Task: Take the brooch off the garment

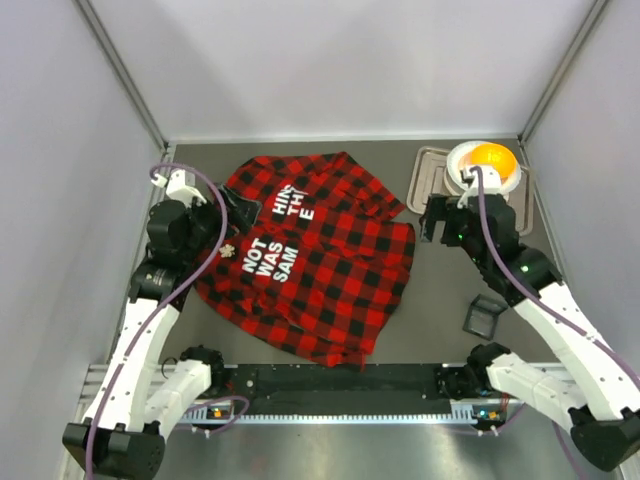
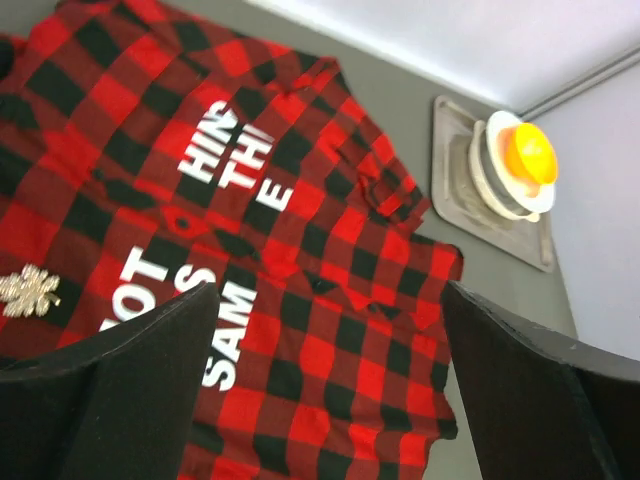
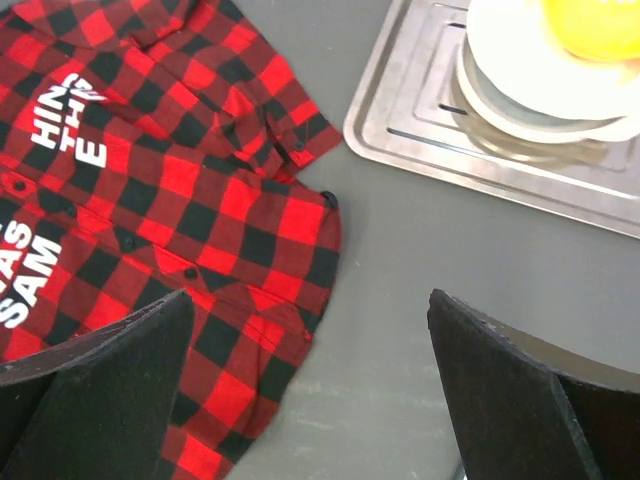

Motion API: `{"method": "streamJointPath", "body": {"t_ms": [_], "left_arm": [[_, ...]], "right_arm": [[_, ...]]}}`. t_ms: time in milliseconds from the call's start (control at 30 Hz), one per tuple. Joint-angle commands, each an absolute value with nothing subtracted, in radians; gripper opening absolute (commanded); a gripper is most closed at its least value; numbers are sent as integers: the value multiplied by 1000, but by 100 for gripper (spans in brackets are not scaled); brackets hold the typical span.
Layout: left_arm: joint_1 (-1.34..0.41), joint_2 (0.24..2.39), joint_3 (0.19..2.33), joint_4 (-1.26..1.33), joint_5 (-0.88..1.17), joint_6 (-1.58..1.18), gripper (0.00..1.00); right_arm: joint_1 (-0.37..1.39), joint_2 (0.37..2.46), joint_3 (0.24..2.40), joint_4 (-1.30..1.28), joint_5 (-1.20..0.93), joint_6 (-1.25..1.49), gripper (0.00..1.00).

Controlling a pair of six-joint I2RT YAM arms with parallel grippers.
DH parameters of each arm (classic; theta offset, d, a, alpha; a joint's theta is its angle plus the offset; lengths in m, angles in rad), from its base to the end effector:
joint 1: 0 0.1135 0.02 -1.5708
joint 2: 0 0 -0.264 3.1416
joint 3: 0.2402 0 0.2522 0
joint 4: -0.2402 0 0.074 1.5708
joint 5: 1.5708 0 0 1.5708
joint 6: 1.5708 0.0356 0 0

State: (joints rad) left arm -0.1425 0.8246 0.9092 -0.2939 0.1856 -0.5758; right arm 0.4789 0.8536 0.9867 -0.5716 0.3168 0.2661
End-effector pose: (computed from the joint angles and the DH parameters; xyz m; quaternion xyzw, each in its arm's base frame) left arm 0.1836 -0.0330 0.3652 -0.1094 0.7682 -0.2877 0.5614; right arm 0.1639 0.0726 0.3587 -0.0044 0.8377 0.0688 0.5418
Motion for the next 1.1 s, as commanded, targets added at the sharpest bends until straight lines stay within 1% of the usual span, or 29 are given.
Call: {"method": "streamJointPath", "body": {"t_ms": [0, 100, 133, 167, 200, 267, 300, 400, 533, 567, 600, 667, 700, 767, 800, 833, 867, 933, 1000, 1067], "left_arm": [[-137, 842, 902, -383, 124, -591, 98], [-137, 893, 907, -496, 32, -583, 98], [-137, 900, 904, -512, -29, -591, 98], [-137, 907, 900, -529, -61, -606, 98], [-135, 914, 899, -564, -99, -623, 98], [-133, 914, 891, -590, -170, -666, 98], [-130, 917, 888, -598, -182, -672, 97], [-89, 928, 861, -595, -161, -733, 97], [-22, 948, 824, -559, -147, -817, 98], [-11, 950, 815, -546, -152, -831, 96], [24, 954, 807, -526, -137, -845, 84], [50, 974, 790, -487, -123, -879, 70], [75, 1007, 784, -473, -118, -882, 67], [113, 1063, 776, -447, -52, -902, 65], [148, 1131, 778, -408, -20, -897, 63], [162, 1165, 785, -384, 59, -884, 56], [176, 1199, 791, -356, 89, -868, 51], [196, 1296, 819, -292, 139, -812, 48], [213, 1377, 841, -288, 150, -789, 40], [225, 1422, 861, -287, 175, -773, 36]], "right_arm": [[471, 968, 1008, -431, 180, 336, 99], [503, 1089, 1008, -289, 10, 380, 99], [537, 1129, 1014, -220, 14, 383, 99], [617, 1184, 1038, -213, 23, 373, 99], [658, 1287, 1070, -213, 62, 365, 99], [756, 1398, 1170, -198, 72, 348, 99], [784, 1492, 1218, -172, 52, 348, 99], [857, 1610, 1270, -48, -26, 373, 99], [931, 1829, 1417, -8, -72, 391, 97], [939, 1859, 1439, 26, -84, 402, 95], [948, 1888, 1471, 63, -112, 411, 90], [957, 1981, 1511, 95, -158, 464, 80], [959, 2014, 1529, 115, -197, 485, 71], [959, 2093, 1583, 173, -233, 529, 62], [959, 2117, 1609, 195, -268, 543, 58], [959, 2138, 1623, 246, -291, 555, 56], [959, 2166, 1640, 262, -310, 583, 55], [959, 2244, 1699, 287, -363, 606, 52], [959, 2317, 1771, 302, -414, 629, 50], [960, 2361, 1816, 292, -429, 634, 49]]}}
